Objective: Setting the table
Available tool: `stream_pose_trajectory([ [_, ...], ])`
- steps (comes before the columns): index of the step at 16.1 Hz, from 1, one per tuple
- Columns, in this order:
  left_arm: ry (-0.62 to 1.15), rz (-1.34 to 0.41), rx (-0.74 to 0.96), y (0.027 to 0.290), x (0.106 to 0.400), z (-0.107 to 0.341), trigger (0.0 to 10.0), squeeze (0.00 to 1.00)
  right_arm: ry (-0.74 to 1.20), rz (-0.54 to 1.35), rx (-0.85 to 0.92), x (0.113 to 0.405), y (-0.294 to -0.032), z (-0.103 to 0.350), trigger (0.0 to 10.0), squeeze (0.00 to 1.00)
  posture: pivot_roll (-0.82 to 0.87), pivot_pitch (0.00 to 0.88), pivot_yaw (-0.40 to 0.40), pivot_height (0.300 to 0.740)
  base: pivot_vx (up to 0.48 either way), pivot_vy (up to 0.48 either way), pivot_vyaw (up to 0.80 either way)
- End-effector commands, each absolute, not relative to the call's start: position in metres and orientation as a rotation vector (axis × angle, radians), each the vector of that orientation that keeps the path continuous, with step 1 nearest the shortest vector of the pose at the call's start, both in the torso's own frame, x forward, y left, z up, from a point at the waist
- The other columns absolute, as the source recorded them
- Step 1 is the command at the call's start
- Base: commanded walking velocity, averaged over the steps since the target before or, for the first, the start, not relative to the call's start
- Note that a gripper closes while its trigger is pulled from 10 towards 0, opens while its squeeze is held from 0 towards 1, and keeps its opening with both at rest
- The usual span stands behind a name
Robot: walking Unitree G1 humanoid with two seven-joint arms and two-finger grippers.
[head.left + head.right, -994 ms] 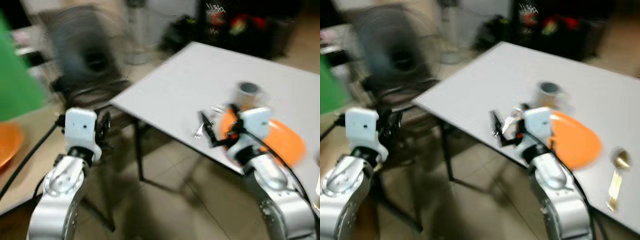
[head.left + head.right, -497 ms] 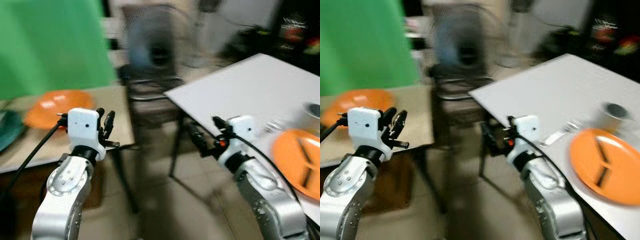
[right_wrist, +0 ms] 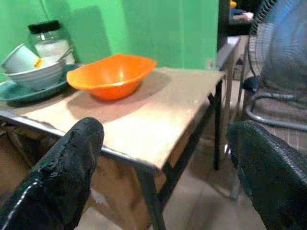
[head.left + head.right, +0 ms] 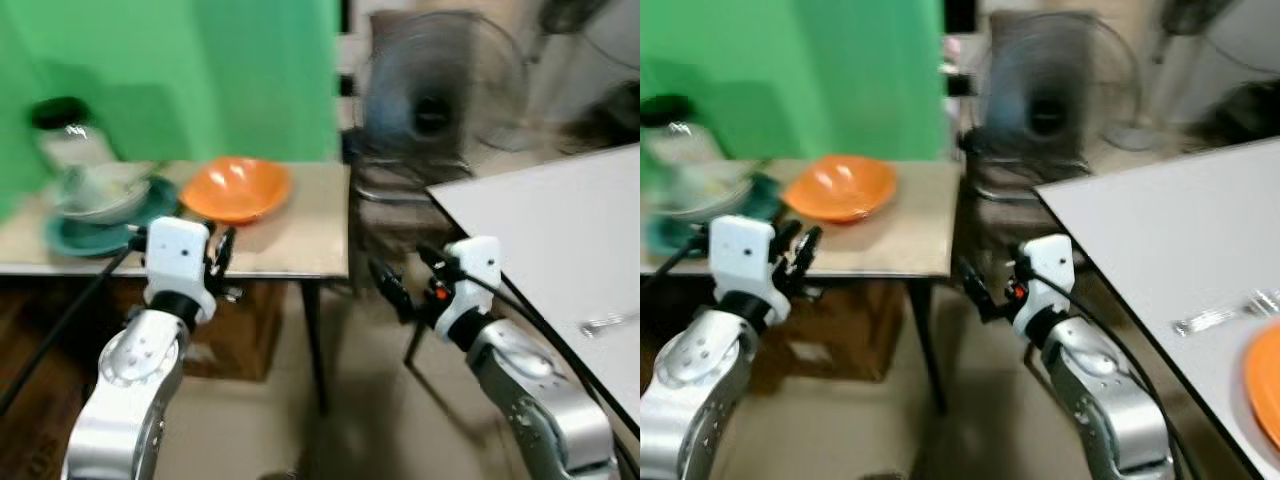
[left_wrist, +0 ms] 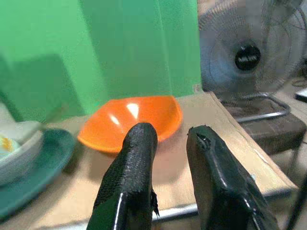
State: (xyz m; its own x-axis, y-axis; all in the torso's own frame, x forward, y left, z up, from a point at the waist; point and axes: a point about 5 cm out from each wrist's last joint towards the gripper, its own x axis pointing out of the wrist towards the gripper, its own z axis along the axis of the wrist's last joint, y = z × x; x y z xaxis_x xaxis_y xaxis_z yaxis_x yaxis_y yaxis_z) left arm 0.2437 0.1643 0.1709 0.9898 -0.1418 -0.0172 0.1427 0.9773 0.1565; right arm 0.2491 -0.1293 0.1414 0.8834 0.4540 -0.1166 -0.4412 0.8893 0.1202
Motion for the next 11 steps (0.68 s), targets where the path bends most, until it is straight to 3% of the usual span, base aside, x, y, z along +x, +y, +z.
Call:
stream_pose_trajectory([
  [1,-0.005,-0.151,0.165,0.164,0.246,0.175,10.0,0.0,0.152,0.468,0.073,0.251,-0.129,0.141,10.0,0.4,0.0,0.0,0.034,0.74,0.319,0.0,0.0],
  [2,-0.005,-0.154,0.165,0.163,0.245,0.174,10.0,0.0,0.163,0.456,0.067,0.254,-0.129,0.14,10.0,0.0,0.0,0.0,0.027,0.74,0.319,0.0,0.0],
  [6,-0.008,-0.154,0.164,0.163,0.243,0.174,10.0,0.0,0.172,0.502,0.049,0.255,-0.122,0.138,10.0,0.0,0.01,0.0,0.008,0.74,0.321,0.0,0.0],
  [11,-0.01,-0.173,0.195,0.162,0.241,0.174,10.0,0.0,0.168,0.568,0.023,0.256,-0.114,0.139,10.0,0.0,0.02,0.0,-0.003,0.74,0.32,0.0,0.74],
])
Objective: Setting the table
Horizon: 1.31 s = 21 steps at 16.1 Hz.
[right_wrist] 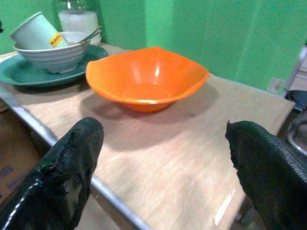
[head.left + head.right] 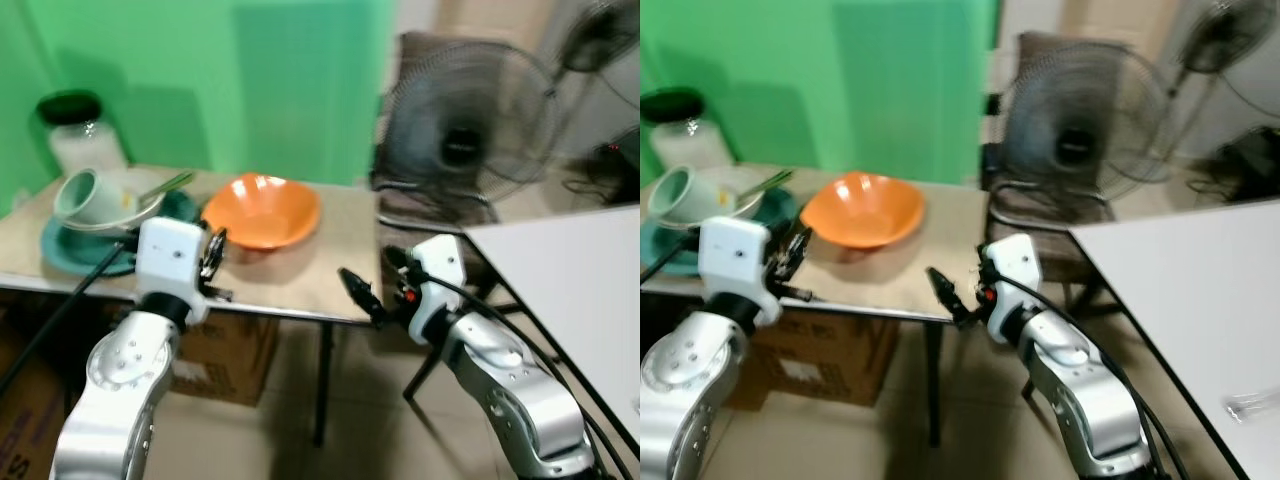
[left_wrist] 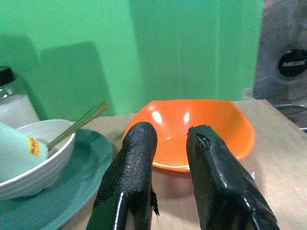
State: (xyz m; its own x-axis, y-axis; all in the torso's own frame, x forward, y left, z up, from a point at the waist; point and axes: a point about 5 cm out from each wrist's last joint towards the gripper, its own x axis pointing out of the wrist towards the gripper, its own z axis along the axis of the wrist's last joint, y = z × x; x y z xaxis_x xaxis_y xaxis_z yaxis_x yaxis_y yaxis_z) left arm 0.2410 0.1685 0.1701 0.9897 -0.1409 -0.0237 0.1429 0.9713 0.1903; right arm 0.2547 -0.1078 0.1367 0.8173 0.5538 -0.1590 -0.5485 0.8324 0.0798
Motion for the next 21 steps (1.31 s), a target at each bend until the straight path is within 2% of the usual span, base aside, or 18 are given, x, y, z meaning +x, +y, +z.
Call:
stream_pose_trajectory([
  [1,-0.01,-0.176,0.197,0.161,0.241,0.174,10.0,0.0,0.168,0.578,0.026,0.255,-0.113,0.139,10.0,0.0,0.02,0.0,-0.003,0.74,0.322,0.0,0.8],
  [3,-0.009,-0.184,0.201,0.16,0.241,0.173,10.0,0.0,0.168,0.578,0.03,0.256,-0.114,0.138,10.0,0.0,0.01,0.0,0.0,0.74,0.321,0.0,0.8],
  [4,-0.008,-0.193,0.208,0.16,0.242,0.173,10.0,0.0,0.176,0.526,0.081,0.258,-0.118,0.137,10.0,0.0,0.01,0.0,0.0,0.74,0.319,0.0,0.0],
  [8,-0.013,-0.253,0.224,0.156,0.242,0.174,10.0,0.0,0.219,0.429,0.075,0.272,-0.129,0.14,10.0,0.0,0.01,0.0,0.002,0.74,0.295,0.0,0.0],
  [10,-0.031,-0.357,0.243,0.154,0.238,0.178,10.0,0.0,0.223,0.369,0.153,0.289,-0.133,0.152,10.0,0.0,0.01,0.0,0.003,0.74,0.0,0.0,0.0],
  [11,-0.037,-0.389,0.24,0.155,0.236,0.179,10.0,0.0,0.22,0.352,0.188,0.295,-0.134,0.156,10.0,0.16,0.01,0.0,0.001,0.74,0.0,0.0,0.0],
  [12,-0.037,-0.406,0.24,0.155,0.235,0.18,10.0,0.0,0.224,0.332,0.212,0.3,-0.135,0.157,10.0,0.74,0.01,0.0,-0.001,0.74,0.0,0.0,0.0],
  [13,-0.037,-0.445,0.245,0.157,0.233,0.181,10.0,0.0,0.274,0.26,0.268,0.313,-0.142,0.156,10.0,1.0,0.01,0.0,-0.005,0.74,0.0,0.0,0.0],
  [15,-0.034,-0.475,0.242,0.158,0.233,0.182,10.0,0.0,0.339,0.234,0.283,0.323,-0.146,0.152,10.0,1.0,0.01,0.0,-0.005,0.74,0.0,0.0,0.0],
  [16,-0.023,-0.521,0.226,0.157,0.234,0.18,10.0,0.0,0.433,0.217,0.335,0.339,-0.148,0.145,10.0,1.0,0.01,0.0,-0.005,0.74,0.0,0.0,0.0],
  [21,0.027,-0.643,0.239,0.157,0.23,0.173,10.0,0.0,0.531,0.182,0.409,0.365,-0.138,0.136,10.0,1.0,0.0,0.0,-0.006,0.74,0.0,0.0,0.0],
])
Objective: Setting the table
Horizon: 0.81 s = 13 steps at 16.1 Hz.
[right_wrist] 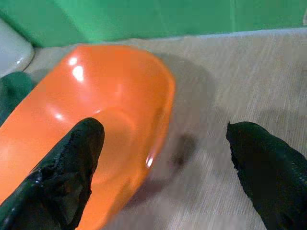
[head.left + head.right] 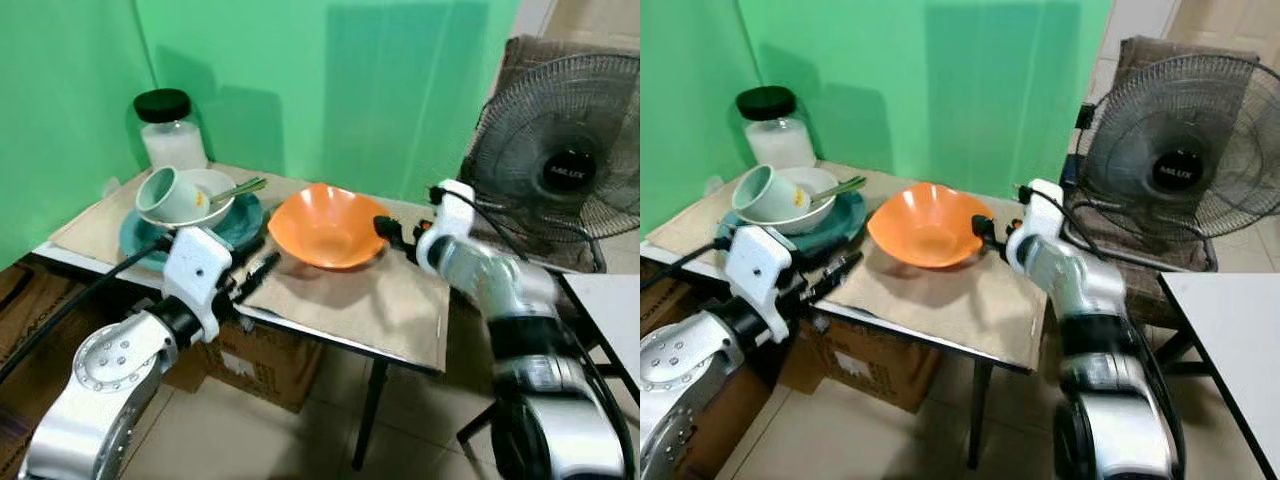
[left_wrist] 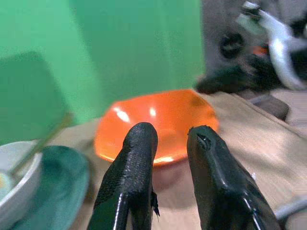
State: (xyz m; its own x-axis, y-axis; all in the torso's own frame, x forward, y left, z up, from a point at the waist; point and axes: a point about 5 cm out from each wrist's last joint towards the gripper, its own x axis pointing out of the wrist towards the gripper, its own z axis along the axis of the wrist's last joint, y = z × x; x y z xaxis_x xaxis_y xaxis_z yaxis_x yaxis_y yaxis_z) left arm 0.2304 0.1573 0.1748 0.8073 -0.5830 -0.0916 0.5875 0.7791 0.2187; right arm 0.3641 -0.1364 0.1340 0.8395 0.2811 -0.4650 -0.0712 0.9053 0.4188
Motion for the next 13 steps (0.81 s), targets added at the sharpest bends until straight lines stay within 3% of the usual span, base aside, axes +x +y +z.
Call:
stream_pose_trajectory([
  [1,0.04,-0.657,0.244,0.159,0.229,0.172,10.0,0.0,0.574,0.177,0.435,0.369,-0.134,0.134,10.0,0.0,0.01,0.0,-0.012,0.74,0.0,0.0,0.0],
  [3,0.042,-0.66,0.242,0.161,0.228,0.172,10.0,0.0,0.624,0.223,0.533,0.371,-0.125,0.134,10.0,0.0,0.01,0.0,-0.016,0.74,0.0,0.0,0.0],
  [7,0.074,-0.698,0.215,0.16,0.225,0.168,10.0,0.0,0.748,0.244,0.546,0.368,-0.118,0.121,10.0,0.0,0.01,0.0,-0.019,0.74,0.0,0.0,0.0],
  [8,0.08,-0.715,0.181,0.159,0.224,0.168,10.0,1.0,0.753,0.246,0.551,0.368,-0.117,0.12,8.7,0.0,0.0,0.0,-0.016,0.74,0.0,0.0,0.0],
  [9,0.081,-0.722,0.174,0.159,0.224,0.168,10.0,1.0,0.758,0.249,0.553,0.367,-0.116,0.12,4.6,0.0,0.0,0.0,-0.016,0.74,0.0,0.0,0.0],
  [10,0.08,-0.726,0.173,0.159,0.224,0.168,10.0,1.0,0.764,0.251,0.555,0.367,-0.116,0.12,1.1,0.0,0.0,0.0,-0.016,0.74,0.0,0.0,0.0],
  [11,0.077,-0.718,0.183,0.16,0.225,0.169,10.0,1.0,0.771,0.251,0.553,0.367,-0.116,0.119,1.1,0.0,0.0,0.0,-0.015,0.74,0.0,0.0,0.0],
  [12,0.074,-0.706,0.203,0.162,0.227,0.168,10.0,1.0,0.783,0.25,0.568,0.367,-0.116,0.118,0.0,0.0,0.0,0.0,-0.015,0.74,0.0,0.0,0.0],
  [13,0.074,-0.703,0.21,0.162,0.227,0.167,10.0,1.0,0.785,0.25,0.573,0.367,-0.115,0.118,0.0,0.0,0.0,0.0,-0.015,0.74,0.0,0.0,0.0],
])
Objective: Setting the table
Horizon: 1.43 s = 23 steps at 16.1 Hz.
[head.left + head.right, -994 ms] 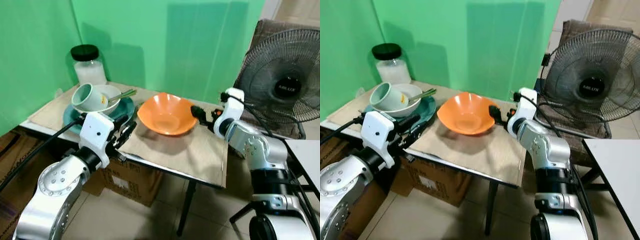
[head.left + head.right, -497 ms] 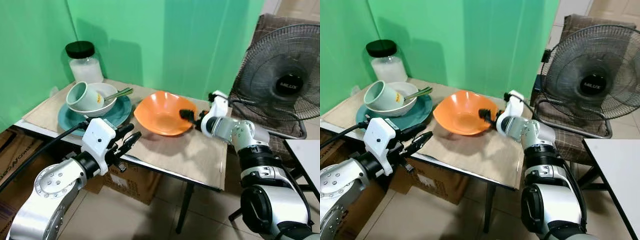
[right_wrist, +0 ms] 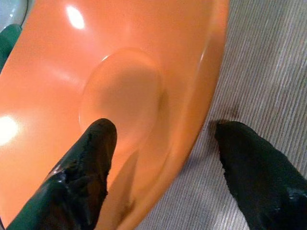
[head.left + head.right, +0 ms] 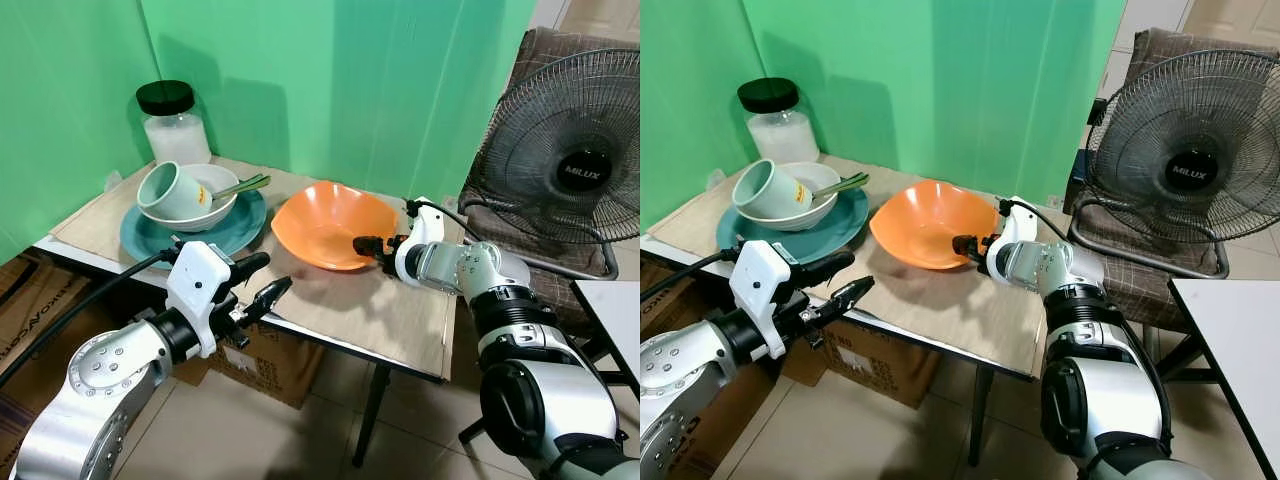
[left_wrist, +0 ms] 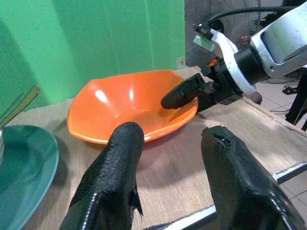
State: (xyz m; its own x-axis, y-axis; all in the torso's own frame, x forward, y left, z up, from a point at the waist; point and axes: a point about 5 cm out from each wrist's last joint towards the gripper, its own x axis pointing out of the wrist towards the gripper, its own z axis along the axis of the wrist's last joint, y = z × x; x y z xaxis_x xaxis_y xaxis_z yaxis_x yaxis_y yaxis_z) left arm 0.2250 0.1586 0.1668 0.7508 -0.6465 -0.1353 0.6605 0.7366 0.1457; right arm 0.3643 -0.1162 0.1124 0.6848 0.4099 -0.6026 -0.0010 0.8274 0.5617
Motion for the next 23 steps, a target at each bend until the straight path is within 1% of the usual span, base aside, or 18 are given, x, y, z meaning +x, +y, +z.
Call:
stream_pose_trajectory([
  [1,0.075,-0.703,0.212,0.162,0.227,0.167,10.0,1.0,0.785,0.259,0.6,0.367,-0.114,0.119,0.0,0.0,0.0,0.0,-0.015,0.74,0.0,0.0,0.0],
  [6,0.076,-0.7,0.228,0.162,0.227,0.167,10.0,1.0,0.779,0.285,0.649,0.368,-0.11,0.121,0.0,0.0,0.0,0.0,-0.019,0.74,0.0,0.0,0.0],
  [13,0.084,-0.722,0.227,0.158,0.223,0.165,10.0,1.0,0.784,0.277,0.662,0.368,-0.111,0.119,0.0,0.0,0.0,0.0,-0.019,0.74,0.0,0.0,0.0],
  [22,0.082,-0.727,0.243,0.158,0.223,0.167,10.0,1.0,0.751,0.251,0.685,0.366,-0.129,0.126,0.0,0.0,0.0,0.0,-0.022,0.74,0.0,0.0,0.0],
  [23,0.067,-0.72,0.245,0.157,0.224,0.169,10.0,1.0,0.657,0.234,0.704,0.368,-0.137,0.138,0.0,0.0,0.0,0.0,-0.027,0.74,0.0,0.0,0.0],
])
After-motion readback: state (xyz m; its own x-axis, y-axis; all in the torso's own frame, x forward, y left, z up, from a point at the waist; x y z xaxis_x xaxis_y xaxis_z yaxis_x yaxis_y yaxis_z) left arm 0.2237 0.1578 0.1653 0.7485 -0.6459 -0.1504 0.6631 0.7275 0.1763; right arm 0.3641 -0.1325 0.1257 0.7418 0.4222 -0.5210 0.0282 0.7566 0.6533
